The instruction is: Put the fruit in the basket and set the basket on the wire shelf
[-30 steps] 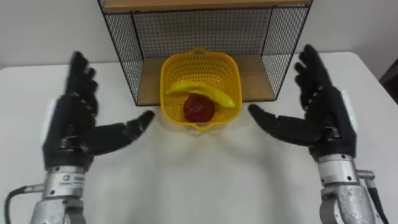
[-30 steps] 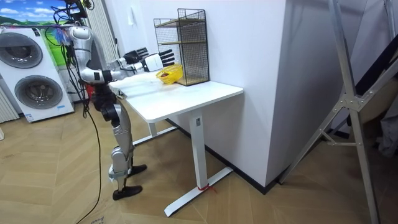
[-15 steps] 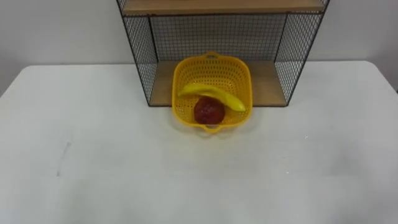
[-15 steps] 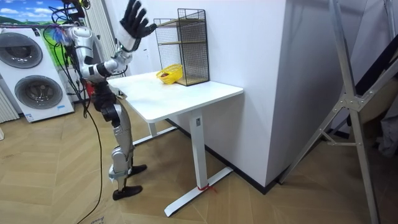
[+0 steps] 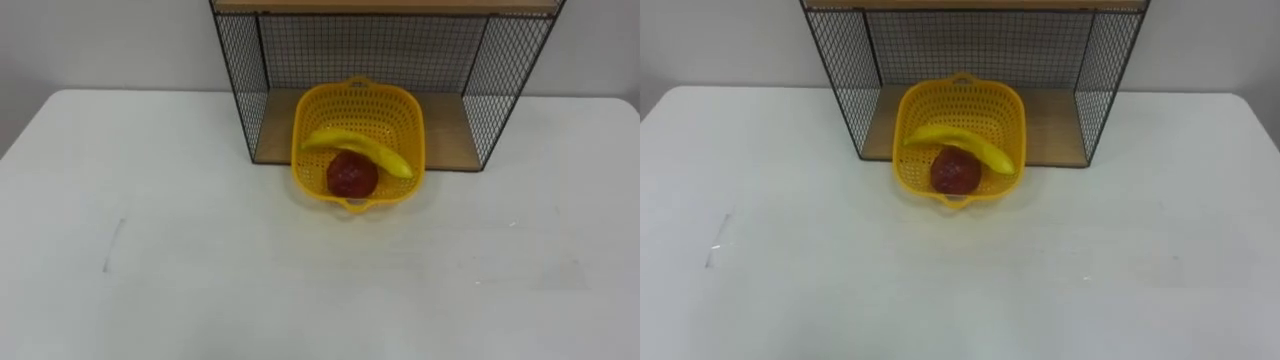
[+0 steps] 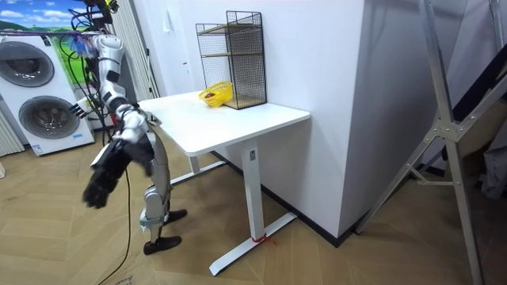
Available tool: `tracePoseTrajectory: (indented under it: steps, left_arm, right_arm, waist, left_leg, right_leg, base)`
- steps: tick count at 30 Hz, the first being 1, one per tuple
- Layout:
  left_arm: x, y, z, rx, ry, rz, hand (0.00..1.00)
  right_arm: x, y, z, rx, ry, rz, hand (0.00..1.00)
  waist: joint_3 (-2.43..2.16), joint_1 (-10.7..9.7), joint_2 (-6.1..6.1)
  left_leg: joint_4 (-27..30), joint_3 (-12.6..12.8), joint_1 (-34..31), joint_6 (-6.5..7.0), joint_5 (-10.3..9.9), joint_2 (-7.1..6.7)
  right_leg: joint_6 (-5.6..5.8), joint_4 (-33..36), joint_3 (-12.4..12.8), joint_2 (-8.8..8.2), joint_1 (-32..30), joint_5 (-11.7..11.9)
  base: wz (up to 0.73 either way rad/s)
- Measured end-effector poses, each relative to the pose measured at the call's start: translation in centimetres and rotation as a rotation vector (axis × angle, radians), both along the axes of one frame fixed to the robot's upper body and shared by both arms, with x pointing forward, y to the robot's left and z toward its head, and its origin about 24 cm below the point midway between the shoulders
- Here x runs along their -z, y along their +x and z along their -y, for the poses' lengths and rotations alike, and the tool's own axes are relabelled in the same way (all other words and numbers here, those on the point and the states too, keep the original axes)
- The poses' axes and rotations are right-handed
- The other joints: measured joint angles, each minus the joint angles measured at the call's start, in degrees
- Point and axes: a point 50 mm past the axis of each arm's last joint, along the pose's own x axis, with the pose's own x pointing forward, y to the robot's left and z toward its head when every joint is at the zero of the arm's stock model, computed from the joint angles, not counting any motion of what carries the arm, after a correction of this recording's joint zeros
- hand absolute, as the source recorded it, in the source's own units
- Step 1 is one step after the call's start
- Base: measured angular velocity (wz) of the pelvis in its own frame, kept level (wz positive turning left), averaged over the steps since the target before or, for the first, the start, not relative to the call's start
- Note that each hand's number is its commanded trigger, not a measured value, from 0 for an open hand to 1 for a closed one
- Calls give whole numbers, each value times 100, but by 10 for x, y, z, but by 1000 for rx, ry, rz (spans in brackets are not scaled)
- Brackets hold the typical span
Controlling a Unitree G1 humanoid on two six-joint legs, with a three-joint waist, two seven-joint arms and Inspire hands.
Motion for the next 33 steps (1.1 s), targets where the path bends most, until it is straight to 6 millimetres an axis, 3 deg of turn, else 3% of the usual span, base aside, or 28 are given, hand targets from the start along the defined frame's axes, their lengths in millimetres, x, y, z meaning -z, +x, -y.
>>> tracePoseTrajectory:
  steps: [3, 5, 7, 10, 13, 17, 20, 22, 28, 33]
  left_arm:
    - [29, -22, 26, 49, -138, -84, 0]
    - [50, -27, 48, 148, -257, -154, 0]
    - [73, -27, 74, 303, -396, -231, 0]
    - [106, -16, 116, 701, -656, -362, 0]
    - [119, -5, 134, 1056, -799, -476, 0]
    - [128, 14, 144, 1367, -882, -581, 0]
    - [134, 30, 153, 1630, -961, -725, 0]
    - [138, 52, 160, 1819, -973, -828, 0]
    - [141, 90, 169, 2023, -923, -931, 0]
    - [140, 97, 169, 2050, -905, -927, 0]
  right_arm:
    - [35, -28, -37, 7, 183, -82, 0]
    - [56, -35, -63, -35, 305, -126, 0]
    - [76, -33, -90, -113, 443, -164, 0]
    - [104, -10, -122, -409, 692, -239, 0]
    - [116, 18, -130, -775, 818, -324, 0]
    - [123, 49, -133, -1141, 877, -442, 0]
    - [127, 67, -138, -1386, 927, -523, 0]
    - [130, 82, -144, -1562, 954, -584, 0]
    - [134, 112, -161, -1760, 956, -558, 0]
    - [136, 122, -172, -1865, 971, -508, 0]
  waist:
    - [-4, -87, 12]
    - [-2, -133, 24]
    - [0, -160, 22]
    - [2, -254, 0]
    - [-2, -257, -35]
    - [10, -220, -96]
    - [35, -228, -176]
    - [66, -232, -211]
    - [71, -236, -214]
    - [86, -233, -219]
  left_leg:
    - [-4, -6, 22, -9, -12, 2]
    - [-18, 5, 73, -13, -12, 9]
    - [-49, 39, 182, -19, -13, 17]
    - [-135, 83, 457, -33, -1, 8]
    - [-145, 129, 531, -35, 2, 27]
    - [-178, 149, 543, -36, 19, 45]
    - [-232, 101, 639, -23, 30, 6]
    - [-236, 87, 626, -20, 31, 6]
    - [-224, 88, 542, -17, 32, 9]
    - [-245, 95, 532, -21, 16, 3]
  right_leg:
    - [3, -8, -1, -2, 29, -2]
    - [2, -11, 14, -4, 95, -2]
    - [3, -18, 72, -27, 178, -15]
    - [14, -39, 105, -50, 393, -25]
    - [5, -39, 144, -43, 435, -20]
    - [-13, -120, 168, 22, 439, 34]
    - [-2, -220, 124, 19, 581, 56]
    - [-2, -242, 118, 25, 573, 55]
    - [-11, -327, 119, 46, 532, 78]
    - [-16, -402, 127, 45, 527, 94]
  base:
    - [0]
    - [-4]
    - [-8]
    - [-10]
    - [-10]
    - [-1]
    - [7]
    - [2]
    - [0]
    - [0]
